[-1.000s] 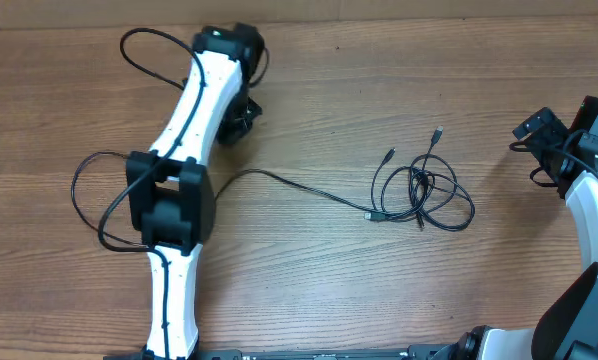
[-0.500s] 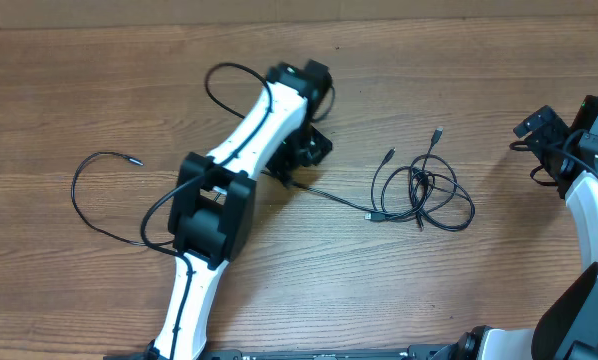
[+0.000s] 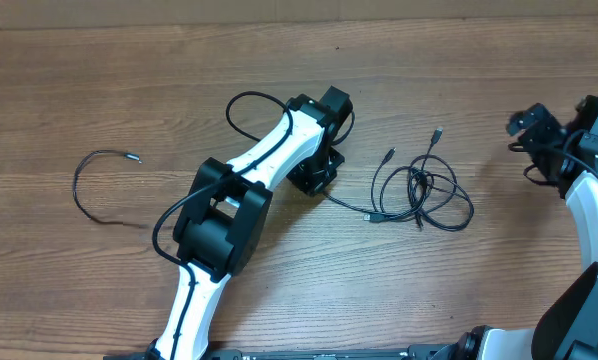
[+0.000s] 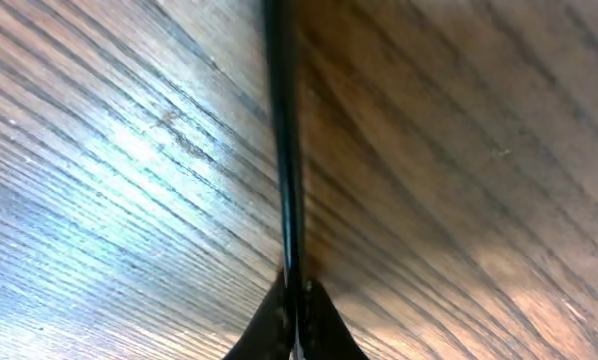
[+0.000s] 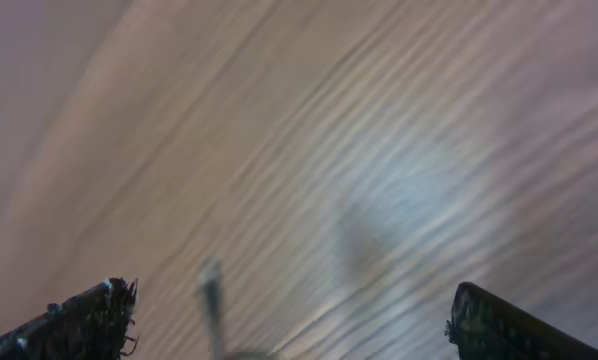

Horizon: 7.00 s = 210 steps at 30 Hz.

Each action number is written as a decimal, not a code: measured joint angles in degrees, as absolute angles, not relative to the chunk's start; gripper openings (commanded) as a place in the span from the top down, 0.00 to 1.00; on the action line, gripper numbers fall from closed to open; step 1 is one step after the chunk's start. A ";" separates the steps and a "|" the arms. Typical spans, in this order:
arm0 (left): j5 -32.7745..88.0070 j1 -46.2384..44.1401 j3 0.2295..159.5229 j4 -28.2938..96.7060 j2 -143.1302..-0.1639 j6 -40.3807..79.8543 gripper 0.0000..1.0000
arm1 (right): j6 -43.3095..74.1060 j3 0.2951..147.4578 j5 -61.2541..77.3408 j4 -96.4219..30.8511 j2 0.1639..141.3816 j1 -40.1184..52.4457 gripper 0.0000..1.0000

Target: Untangle cables

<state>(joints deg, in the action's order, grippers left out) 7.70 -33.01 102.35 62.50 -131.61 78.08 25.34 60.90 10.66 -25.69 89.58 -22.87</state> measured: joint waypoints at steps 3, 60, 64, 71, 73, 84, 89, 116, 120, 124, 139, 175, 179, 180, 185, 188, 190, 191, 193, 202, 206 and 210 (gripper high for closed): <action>6.87 -32.32 102.94 64.60 -131.59 75.81 0.96 | 25.43 60.90 20.88 -26.74 89.58 -22.83 0.00; 10.96 -23.31 112.53 67.75 -105.97 76.40 0.96 | 101.41 59.29 24.40 -21.45 101.06 27.49 0.86; 10.66 -23.31 112.53 69.21 -105.97 76.40 0.96 | 100.99 59.11 24.80 -21.26 102.65 27.53 0.96; 2.04 -23.31 112.53 70.37 -105.97 75.02 0.96 | 84.58 59.11 24.62 -19.75 102.48 27.35 0.96; -2.46 -23.07 112.53 71.77 -105.97 74.81 0.96 | 76.49 59.11 24.67 -19.77 101.45 26.96 0.96; -8.64 -12.75 112.22 77.01 -105.97 73.45 0.96 | 53.23 59.64 11.51 -40.05 89.52 19.42 0.72; -10.22 -7.40 112.22 76.95 -105.97 71.20 0.96 | 50.59 59.02 2.70 -44.21 89.65 14.92 0.62; -18.11 3.11 142.28 79.72 -105.16 17.41 0.96 | 44.93 59.00 -0.49 -41.58 89.65 17.32 0.04; -23.66 8.10 141.82 79.50 -105.27 18.98 0.96 | 44.93 59.00 -0.49 -41.56 89.65 17.32 0.04; -24.27 13.15 139.98 79.40 -106.24 24.23 0.96 | 44.93 59.00 -0.47 -41.52 89.65 17.34 0.04; -20.01 30.06 132.62 96.44 -123.13 56.12 0.96 | 44.93 59.00 -0.47 -42.37 89.65 17.34 0.03; 19.35 27.49 152.59 37.26 -126.13 34.98 0.96 | 44.91 59.00 -0.47 -39.51 89.65 17.32 0.04; 11.77 27.51 152.14 40.69 -127.83 31.33 0.96 | 44.91 59.00 -0.49 -39.48 89.65 17.32 0.04; 9.23 27.51 152.14 41.85 -129.10 31.18 0.96 | 44.93 59.00 -0.47 -39.53 89.65 17.34 0.04; 1.02 28.21 151.83 43.99 -138.58 32.16 0.96 | 44.91 59.00 -0.47 -39.64 89.65 17.32 0.08; -1.61 29.04 151.06 44.75 -145.53 34.39 0.96 | 44.93 59.00 -0.49 -39.57 89.65 17.34 0.07; -2.35 29.39 150.98 46.00 -147.87 35.88 0.95 | 44.93 59.00 -0.49 -39.62 89.65 17.34 0.07; -2.68 29.43 150.98 46.85 -148.83 36.58 0.88 | 44.95 59.00 -0.49 -39.62 89.65 17.34 0.08; -3.86 29.41 150.98 49.65 -150.89 38.81 0.72 | 44.95 59.00 -0.47 -39.59 89.65 17.32 0.08; -2.28 29.36 151.15 56.88 -152.92 41.65 0.00 | 44.99 59.00 -0.25 -39.64 89.65 17.32 0.00; 2.98 29.34 152.09 61.17 -150.69 40.62 0.00 | 44.97 59.00 -0.27 -39.59 89.65 17.32 0.00; 6.28 28.99 152.83 67.79 -142.06 38.65 0.00 | 44.97 59.00 -0.21 -39.64 89.65 17.32 0.00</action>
